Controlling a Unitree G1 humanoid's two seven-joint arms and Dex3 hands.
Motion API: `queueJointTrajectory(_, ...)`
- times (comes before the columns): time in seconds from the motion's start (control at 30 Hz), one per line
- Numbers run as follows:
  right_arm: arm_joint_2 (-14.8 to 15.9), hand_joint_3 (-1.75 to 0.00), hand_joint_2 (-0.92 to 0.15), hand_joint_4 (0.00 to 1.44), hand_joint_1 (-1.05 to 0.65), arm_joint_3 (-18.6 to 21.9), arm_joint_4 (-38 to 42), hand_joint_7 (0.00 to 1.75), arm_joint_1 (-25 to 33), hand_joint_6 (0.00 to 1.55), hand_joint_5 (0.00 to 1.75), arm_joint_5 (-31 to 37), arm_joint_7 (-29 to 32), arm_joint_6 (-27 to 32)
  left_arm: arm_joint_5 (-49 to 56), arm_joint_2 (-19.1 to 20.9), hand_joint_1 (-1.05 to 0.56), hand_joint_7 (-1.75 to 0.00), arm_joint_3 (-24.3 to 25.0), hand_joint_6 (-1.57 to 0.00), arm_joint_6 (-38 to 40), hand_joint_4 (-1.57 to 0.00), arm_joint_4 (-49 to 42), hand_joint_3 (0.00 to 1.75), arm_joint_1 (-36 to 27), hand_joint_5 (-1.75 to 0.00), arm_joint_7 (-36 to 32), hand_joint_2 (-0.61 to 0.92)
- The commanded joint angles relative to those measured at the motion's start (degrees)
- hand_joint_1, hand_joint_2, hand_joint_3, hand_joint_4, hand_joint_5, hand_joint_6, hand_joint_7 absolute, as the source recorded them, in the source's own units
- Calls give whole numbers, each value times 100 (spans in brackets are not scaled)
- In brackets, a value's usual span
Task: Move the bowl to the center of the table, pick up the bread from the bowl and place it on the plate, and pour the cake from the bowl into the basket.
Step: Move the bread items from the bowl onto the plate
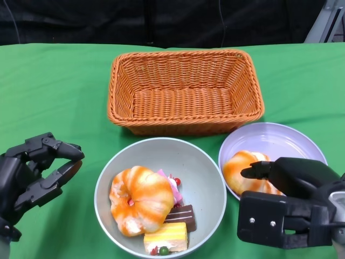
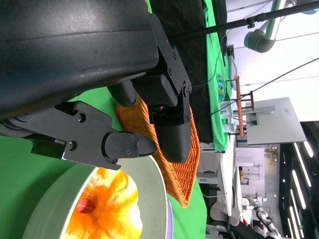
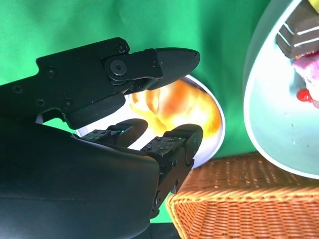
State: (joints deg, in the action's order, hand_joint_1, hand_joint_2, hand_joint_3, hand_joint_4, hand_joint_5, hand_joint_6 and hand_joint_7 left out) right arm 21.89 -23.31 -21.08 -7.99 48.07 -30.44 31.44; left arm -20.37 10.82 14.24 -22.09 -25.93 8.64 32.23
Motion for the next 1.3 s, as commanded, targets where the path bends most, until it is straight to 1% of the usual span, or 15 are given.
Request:
queueJointTrajectory(0.03,26,-27,-92,55,-83,148,-155,1,50,51,1,98,101,26,7,108,-11,-92,47,-88,-38,-69,-56,31,47,-146,14,92)
queueJointTrajectory(0.13,-95,-25,-92,61,-83,201,-261,2,169,55,4,175,498,-66,-27,97,-10,-92,45,-88,7,-69,-32,31,58,-146,31,92)
queueJointTrajectory(0.2,-301,-22,-92,63,-80,398,-412,2,329,55,4,-98,929,-322,-18,101,-10,-92,44,-88,-45,-69,-80,31,82,-147,55,92)
queueJointTrajectory(0.27,-461,-21,-92,64,-78,536,-659,1,460,54,5,-317,1130,-486,16,107,-10,-92,41,-88,-106,-69,-118,31,94,-147,57,91)
queueJointTrajectory(0.4,-686,-21,-92,63,-77,686,-1253,1,658,54,4,-747,1149,-676,-19,75,-11,-92,42,-89,-96,-68,-192,30,139,-147,77,91)
queueJointTrajectory(0.53,-761,-21,-92,65,-79,650,-1542,1,739,55,4,-1084,1089,-959,24,53,-11,-93,16,-89,-183,-69,-285,31,189,-147,69,90)
queueJointTrajectory(0.6,-767,-22,-92,65,-79,647,-1562,0,741,54,4,-1295,1065,-1118,44,49,-11,-93,1,-88,-181,-69,-285,31,192,-146,40,90)
queueJointTrajectory(0.7,-783,-18,-92,67,-77,605,-1378,1,654,57,4,-1671,1053,-1446,-35,28,-12,-93,-2,-88,-191,-69,-312,32,198,-145,137,90)
queueJointTrajectory(0.77,-768,-17,-92,67,-78,590,-1291,1,615,57,4,-1784,1042,-1538,-84,22,-12,-89,4,-89,-161,-70,-315,30,198,-143,189,90)
queueJointTrajectory(0.9,-619,-17,-92,66,-80,384,-682,0,325,55,3,-1860,1022,-2193,-20,-23,-12,-87,-18,-91,-138,-71,-222,28,172,-142,79,91)
queueJointTrajectory(1.0,-602,-21,-92,65,-85,170,-224,0,96,54,2,-1716,1024,-2477,-43,-54,-12,-87,-10,-91,-180,-71,-263,27,190,-143,107,90)
queueJointTrajectory(1.13,-568,-20,-92,62,-84,-144,226,0,-177,54,0,-1351,1058,-2712,-44,-83,-12,-88,-10,-91,-226,-70,-271,28,199,-144,137,90)
queueJointTrajectory(1.3,-662,-16,-92,62,-83,-496,667,0,-426,54,0,-880,1173,-2860,-102,-115,-10,-87,-12,-91,-247,-72,-292,29,222,-144,211,91)
